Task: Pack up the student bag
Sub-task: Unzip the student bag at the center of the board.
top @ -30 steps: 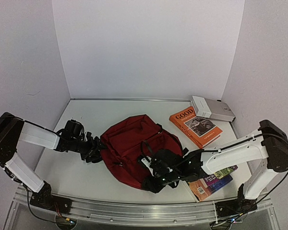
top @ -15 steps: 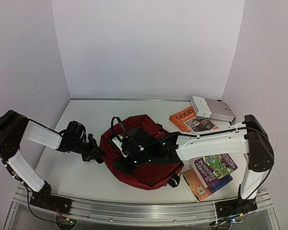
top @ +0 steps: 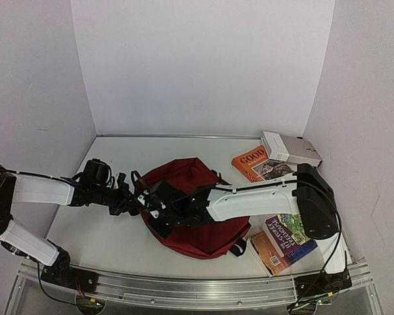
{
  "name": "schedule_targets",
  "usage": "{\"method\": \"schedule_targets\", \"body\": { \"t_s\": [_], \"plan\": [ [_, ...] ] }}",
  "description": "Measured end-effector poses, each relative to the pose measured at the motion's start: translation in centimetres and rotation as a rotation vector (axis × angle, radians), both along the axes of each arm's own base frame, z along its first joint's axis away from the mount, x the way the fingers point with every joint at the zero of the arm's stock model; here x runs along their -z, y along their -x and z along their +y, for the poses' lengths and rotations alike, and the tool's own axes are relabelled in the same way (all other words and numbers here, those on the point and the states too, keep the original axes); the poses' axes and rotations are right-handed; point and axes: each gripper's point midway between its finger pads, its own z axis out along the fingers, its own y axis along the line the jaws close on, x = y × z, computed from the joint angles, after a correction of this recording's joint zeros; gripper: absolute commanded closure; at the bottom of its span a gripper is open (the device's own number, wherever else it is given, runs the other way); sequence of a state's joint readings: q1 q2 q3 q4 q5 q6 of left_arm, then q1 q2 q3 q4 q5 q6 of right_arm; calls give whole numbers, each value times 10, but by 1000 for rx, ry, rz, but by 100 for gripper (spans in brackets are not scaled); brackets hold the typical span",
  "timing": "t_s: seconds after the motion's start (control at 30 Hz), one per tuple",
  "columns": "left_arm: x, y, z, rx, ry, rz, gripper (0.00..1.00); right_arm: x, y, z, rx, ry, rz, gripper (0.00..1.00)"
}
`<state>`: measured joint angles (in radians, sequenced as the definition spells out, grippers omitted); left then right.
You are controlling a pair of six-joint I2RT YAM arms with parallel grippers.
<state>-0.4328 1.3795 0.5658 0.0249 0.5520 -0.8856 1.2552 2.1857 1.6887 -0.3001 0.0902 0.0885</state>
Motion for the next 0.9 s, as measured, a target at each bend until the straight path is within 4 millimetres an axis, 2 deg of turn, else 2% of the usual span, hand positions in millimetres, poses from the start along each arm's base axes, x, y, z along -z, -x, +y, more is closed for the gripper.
{"method": "schedule_targets", "body": {
  "t_s": [0.43, 0.6, 0.73, 0.9],
  "plan": [
    [5, 3, 3, -2, -15, 16, 100, 4, -12, -5, 25, 24, -22, 62],
    [11, 4, 3, -2, -23, 34, 100, 9, -18, -14, 40, 41, -17, 62],
    [13, 5, 3, -1, -26, 39, 100, 12, -21, -21, 50, 48, -14, 67],
    [15, 5, 3, 1, -30, 43, 100, 13, -24, -22, 54, 48, -5, 80]
  ]
}}
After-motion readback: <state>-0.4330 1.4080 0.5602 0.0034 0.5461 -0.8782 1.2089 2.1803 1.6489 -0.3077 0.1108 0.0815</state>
